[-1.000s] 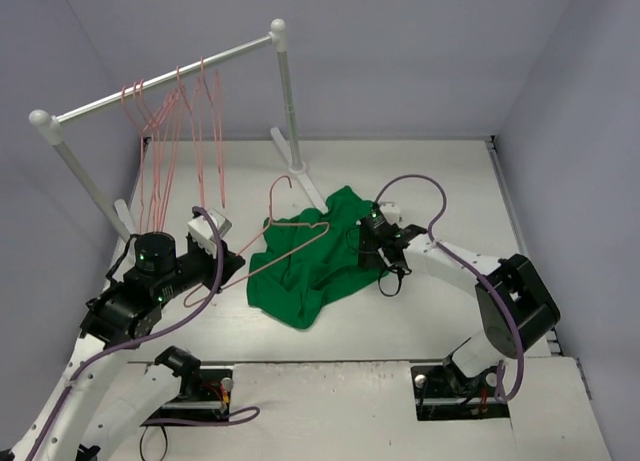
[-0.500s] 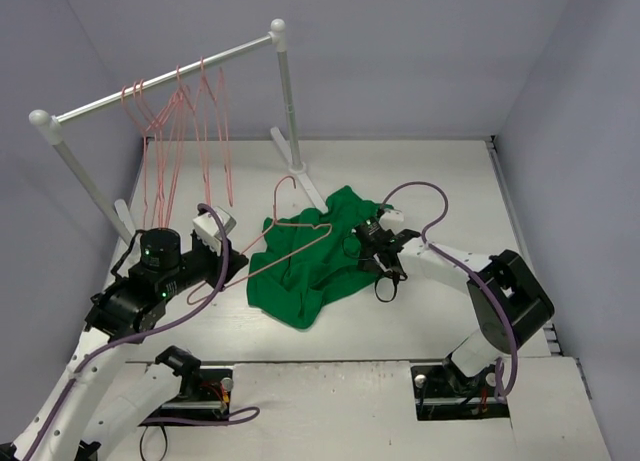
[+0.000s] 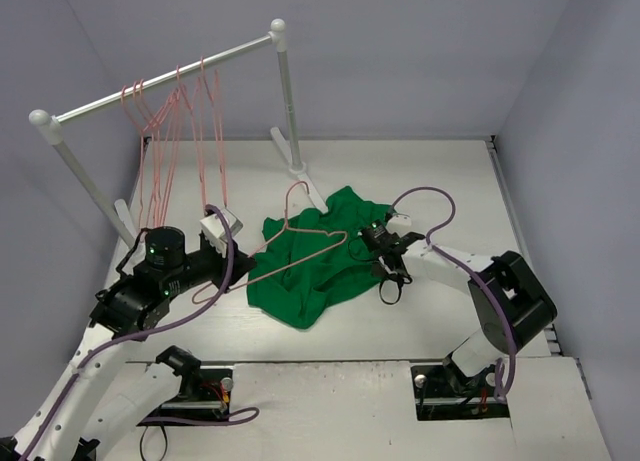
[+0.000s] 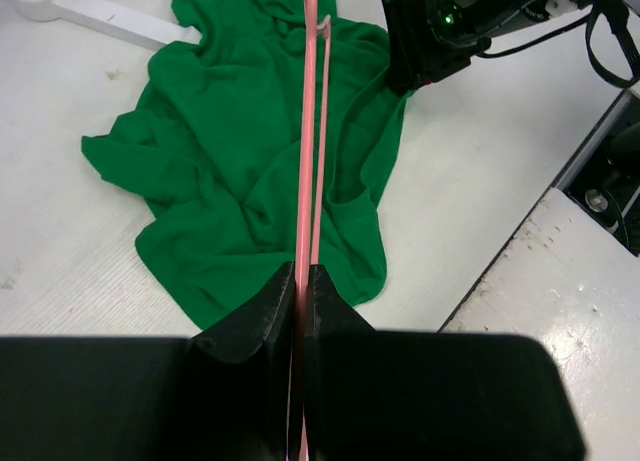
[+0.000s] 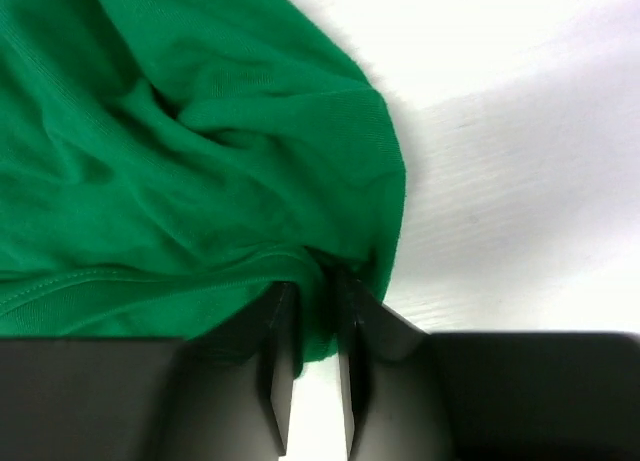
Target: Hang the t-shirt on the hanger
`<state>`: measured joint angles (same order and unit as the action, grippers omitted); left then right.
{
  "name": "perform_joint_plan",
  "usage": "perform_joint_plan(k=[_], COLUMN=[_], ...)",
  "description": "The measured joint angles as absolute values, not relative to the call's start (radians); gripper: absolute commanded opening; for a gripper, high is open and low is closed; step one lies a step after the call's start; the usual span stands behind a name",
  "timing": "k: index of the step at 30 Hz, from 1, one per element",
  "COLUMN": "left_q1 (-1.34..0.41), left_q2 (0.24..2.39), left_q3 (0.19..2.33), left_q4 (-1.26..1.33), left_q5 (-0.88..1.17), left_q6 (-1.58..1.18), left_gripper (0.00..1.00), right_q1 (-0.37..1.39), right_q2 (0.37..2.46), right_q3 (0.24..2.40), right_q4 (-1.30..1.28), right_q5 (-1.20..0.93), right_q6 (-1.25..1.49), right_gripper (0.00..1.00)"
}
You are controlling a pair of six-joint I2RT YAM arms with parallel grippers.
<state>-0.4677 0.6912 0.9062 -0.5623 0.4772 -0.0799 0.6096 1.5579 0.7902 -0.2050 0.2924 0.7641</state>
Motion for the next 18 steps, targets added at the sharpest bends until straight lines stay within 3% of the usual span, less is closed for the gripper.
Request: perform_joint_plan(k=[2, 18], left_q1=[-0.472, -0.54], left_q2=[0.697, 0.798], left_q3=[0.892, 0.837], left_q4=[-0.553, -0.399], left_q5=[0.495, 0.58], left_q6=[-0.08, -0.069], left_gripper=[0.0, 0.0], right_q1=[0.603, 0.594], right_q2=[1.546, 1.446], right_q3=[0.788, 0.839], right_q4=[-0.205, -0.215], right_q5=[0.292, 0.246], right_q6=[0.755, 0.604], right_gripper=[0.0, 0.01])
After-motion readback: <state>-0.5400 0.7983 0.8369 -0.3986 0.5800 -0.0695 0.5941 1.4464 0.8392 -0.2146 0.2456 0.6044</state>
